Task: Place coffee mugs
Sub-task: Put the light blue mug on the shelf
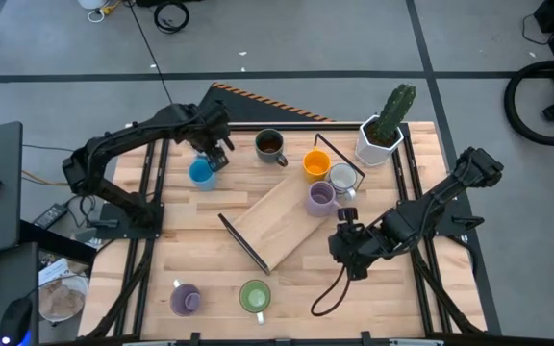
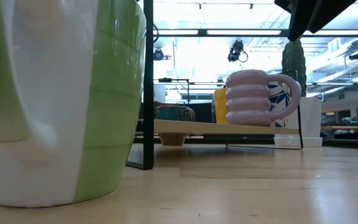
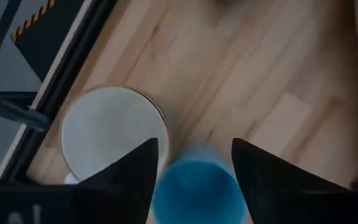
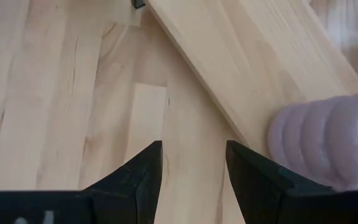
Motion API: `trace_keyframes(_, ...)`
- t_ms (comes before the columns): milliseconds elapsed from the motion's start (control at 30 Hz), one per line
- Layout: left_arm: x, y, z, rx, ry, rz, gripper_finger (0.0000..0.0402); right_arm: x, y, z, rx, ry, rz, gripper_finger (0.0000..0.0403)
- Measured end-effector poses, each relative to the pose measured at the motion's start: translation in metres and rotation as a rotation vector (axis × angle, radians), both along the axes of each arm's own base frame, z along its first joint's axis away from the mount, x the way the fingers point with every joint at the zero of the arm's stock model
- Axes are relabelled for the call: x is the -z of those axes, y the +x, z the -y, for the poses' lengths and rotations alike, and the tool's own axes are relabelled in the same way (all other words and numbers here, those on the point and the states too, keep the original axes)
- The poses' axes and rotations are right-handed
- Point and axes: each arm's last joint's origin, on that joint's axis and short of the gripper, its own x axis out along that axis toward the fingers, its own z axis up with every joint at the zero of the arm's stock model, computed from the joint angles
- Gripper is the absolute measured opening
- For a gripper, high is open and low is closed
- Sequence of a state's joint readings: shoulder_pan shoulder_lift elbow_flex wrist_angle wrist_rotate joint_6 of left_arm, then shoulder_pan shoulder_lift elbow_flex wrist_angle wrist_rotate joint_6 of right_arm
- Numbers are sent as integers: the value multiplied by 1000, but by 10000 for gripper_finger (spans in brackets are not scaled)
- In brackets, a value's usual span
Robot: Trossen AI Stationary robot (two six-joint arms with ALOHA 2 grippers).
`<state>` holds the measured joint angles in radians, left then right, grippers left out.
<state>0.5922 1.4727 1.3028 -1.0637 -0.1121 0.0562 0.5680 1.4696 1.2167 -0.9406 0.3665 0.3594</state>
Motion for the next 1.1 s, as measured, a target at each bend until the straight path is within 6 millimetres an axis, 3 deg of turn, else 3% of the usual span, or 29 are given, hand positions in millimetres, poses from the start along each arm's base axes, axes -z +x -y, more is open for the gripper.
trace_keyframes(133, 10, -7, -14, -48, -30, 48, 218, -1, 2, 1, -9, -2, 10, 183)
trace_keyframes(300, 34, -11, -23, -101, -54, -14, 207, -1, 5, 3, -23, -4, 24, 183)
trace_keyframes(700, 72, 2, -37, -114, -101, -94, 173, -2, 8, 6, -32, 14, 24, 183)
trace_keyframes(1100, 84, 7, -41, -81, -118, -112, 95, -2, 8, 6, -17, 24, 25, 183)
